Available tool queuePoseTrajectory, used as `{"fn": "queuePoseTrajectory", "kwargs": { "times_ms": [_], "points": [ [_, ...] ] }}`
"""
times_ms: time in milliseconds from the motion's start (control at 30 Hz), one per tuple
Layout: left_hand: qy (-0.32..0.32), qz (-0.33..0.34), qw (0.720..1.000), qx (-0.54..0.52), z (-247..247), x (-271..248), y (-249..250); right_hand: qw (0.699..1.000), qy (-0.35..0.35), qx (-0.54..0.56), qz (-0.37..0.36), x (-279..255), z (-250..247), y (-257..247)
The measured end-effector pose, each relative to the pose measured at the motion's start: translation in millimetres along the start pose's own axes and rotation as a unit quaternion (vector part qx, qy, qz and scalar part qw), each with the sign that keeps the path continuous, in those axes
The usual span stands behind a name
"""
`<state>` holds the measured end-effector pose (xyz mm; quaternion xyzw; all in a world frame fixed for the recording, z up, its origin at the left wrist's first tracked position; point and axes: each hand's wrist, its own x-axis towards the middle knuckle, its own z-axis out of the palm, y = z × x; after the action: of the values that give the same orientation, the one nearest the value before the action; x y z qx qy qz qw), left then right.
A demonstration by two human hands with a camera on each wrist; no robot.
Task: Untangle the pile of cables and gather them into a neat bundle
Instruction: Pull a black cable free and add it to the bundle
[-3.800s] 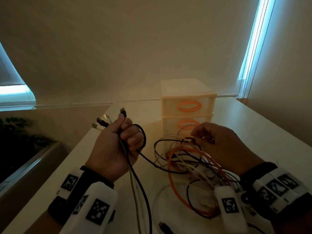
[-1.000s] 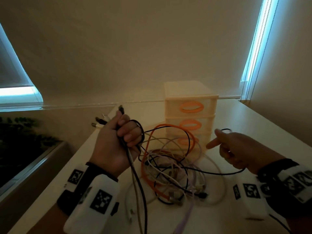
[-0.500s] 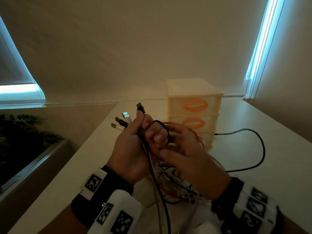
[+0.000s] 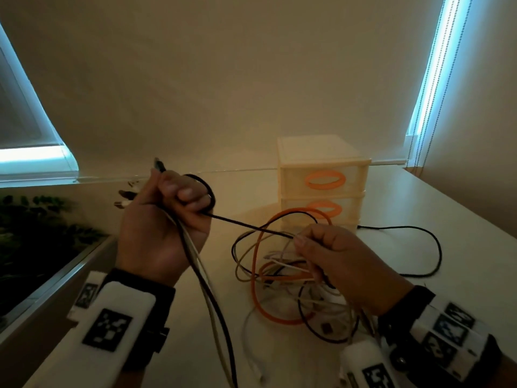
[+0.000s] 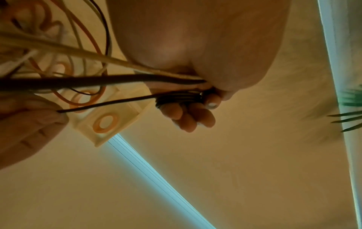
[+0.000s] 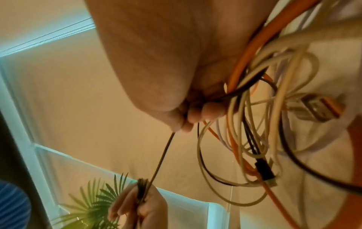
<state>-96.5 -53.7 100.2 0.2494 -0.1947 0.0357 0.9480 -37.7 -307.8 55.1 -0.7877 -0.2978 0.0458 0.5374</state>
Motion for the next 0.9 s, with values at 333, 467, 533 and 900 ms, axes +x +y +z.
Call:
{"fn": "queuePoseTrajectory", "kwargs": {
  "times_ms": [333,467,533,900],
  "points": [
    [-0.056,-0.281,0.919,0.272,8,-11,-78,0.976,0.168,-0.002,-0.142,-7,-6,-10],
    [0.042,-0.135,0.971,0.192,11,-2,-70,0.973,0.044,-0.063,-0.219,-16,3,-17],
    [0.086,-0.072,0.984,0.136,13,0,-66,0.974,-0.041,-0.102,-0.197,-17,9,-15],
    [0.087,-0.063,0.991,0.082,-2,2,-57,0.989,-0.085,-0.081,-0.088,-12,3,-4]
  ]
}}
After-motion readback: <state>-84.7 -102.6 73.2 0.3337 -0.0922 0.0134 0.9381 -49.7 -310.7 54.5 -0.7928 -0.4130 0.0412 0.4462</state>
